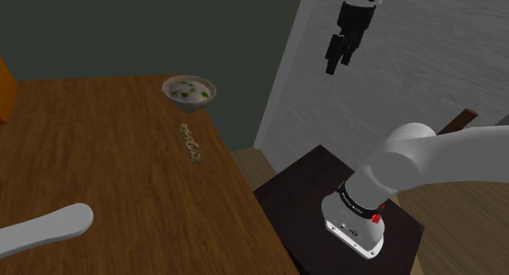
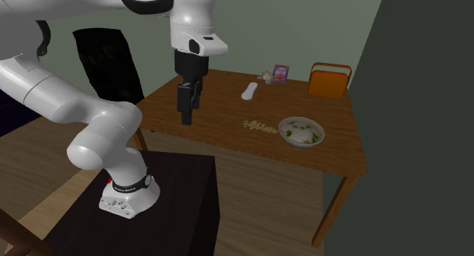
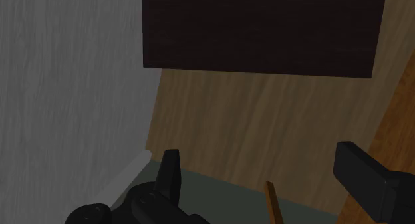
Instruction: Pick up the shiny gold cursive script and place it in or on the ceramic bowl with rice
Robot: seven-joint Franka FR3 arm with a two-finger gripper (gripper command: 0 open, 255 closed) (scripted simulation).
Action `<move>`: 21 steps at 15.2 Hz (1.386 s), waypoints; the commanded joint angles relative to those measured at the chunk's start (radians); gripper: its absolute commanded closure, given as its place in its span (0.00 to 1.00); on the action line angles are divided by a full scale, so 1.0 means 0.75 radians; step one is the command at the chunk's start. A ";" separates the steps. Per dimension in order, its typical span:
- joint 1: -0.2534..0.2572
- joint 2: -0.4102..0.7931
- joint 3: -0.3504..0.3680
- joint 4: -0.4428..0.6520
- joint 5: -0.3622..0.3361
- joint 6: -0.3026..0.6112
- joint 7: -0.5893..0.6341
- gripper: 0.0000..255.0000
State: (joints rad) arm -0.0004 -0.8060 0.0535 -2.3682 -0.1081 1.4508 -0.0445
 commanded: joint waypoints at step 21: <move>0.098 0.612 0.383 -0.019 0.276 0.683 0.531 0.00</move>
State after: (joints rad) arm 0.0672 -0.3771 0.3217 -2.3965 0.0926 1.9417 0.3248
